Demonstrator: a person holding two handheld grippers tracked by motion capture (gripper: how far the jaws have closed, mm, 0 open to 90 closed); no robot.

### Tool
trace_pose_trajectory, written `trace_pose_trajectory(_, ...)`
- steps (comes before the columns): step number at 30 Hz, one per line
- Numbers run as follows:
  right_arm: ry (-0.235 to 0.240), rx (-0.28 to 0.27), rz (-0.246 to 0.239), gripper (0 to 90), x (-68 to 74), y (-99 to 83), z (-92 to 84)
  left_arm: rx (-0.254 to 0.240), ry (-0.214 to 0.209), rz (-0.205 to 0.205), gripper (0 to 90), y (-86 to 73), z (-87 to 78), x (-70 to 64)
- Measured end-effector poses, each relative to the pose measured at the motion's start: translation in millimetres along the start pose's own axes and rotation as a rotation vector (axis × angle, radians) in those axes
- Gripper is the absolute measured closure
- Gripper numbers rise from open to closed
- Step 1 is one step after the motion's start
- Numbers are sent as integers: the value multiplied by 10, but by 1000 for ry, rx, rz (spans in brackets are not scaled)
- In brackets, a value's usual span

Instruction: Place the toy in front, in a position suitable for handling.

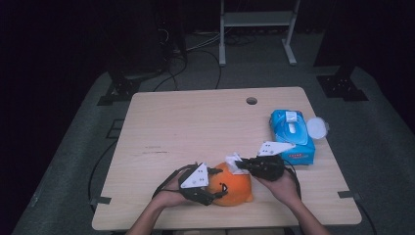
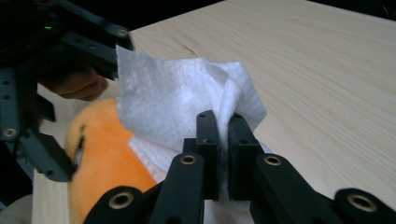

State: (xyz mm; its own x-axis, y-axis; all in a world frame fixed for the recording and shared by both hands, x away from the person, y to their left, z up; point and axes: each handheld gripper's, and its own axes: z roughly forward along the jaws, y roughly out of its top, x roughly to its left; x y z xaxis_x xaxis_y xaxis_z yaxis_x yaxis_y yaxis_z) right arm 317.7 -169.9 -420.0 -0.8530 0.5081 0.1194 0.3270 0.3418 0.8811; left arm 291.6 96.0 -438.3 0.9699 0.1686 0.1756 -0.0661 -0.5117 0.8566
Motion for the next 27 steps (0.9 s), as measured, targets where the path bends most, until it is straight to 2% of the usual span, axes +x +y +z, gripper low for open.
trace_pose_trajectory(2, -5, 3, -14, 845, 24, 14, 14, 1, 2, -10, 316, -11, -11, 13)
trace_pose_trajectory(4, -8, 7, -9, 846, -2, 13, 20, 3, 9, -57, 317, -38, -29, 51)
trace_pose_trajectory(5, -16, 18, 10, 845, -72, -22, 12, 10, 19, -101, 320, -77, -56, 107)
trace_pose_trajectory(6, -20, 22, 20, 845, -112, -50, 6, 10, 19, -101, 320, -77, -56, 107)
trace_pose_trajectory(7, -17, 25, 39, 845, -150, -76, -4, 0, 20, -145, 320, -134, -79, 172)
trace_pose_trajectory(8, -17, 27, 49, 845, -179, -98, -20, 0, 20, -145, 321, -134, -79, 172)
trace_pose_trajectory(11, -20, 37, 56, 845, -201, -128, -57, -15, 30, -216, 321, -235, -122, 273)
trace_pose_trajectory(14, 10, 59, 61, 843, -190, -153, -67, -29, 34, -277, 320, -306, -150, 338)
trace_pose_trajectory(18, 76, 92, 42, 842, -140, -150, -81, -28, 43, -283, 318, -322, -164, 350)
trace_pose_trajectory(23, 165, 124, 40, 843, -160, -171, -122, -26, 55, -298, 318, -325, -166, 357)
trace_pose_trajectory(26, 158, 111, 45, 843, -174, -159, -127, -25, 58, -287, 295, -305, -163, 344)
trace_pose_trajectory(27, 145, 106, 45, 843, -174, -156, -118, -44, 43, -277, 273, -286, -175, 339)
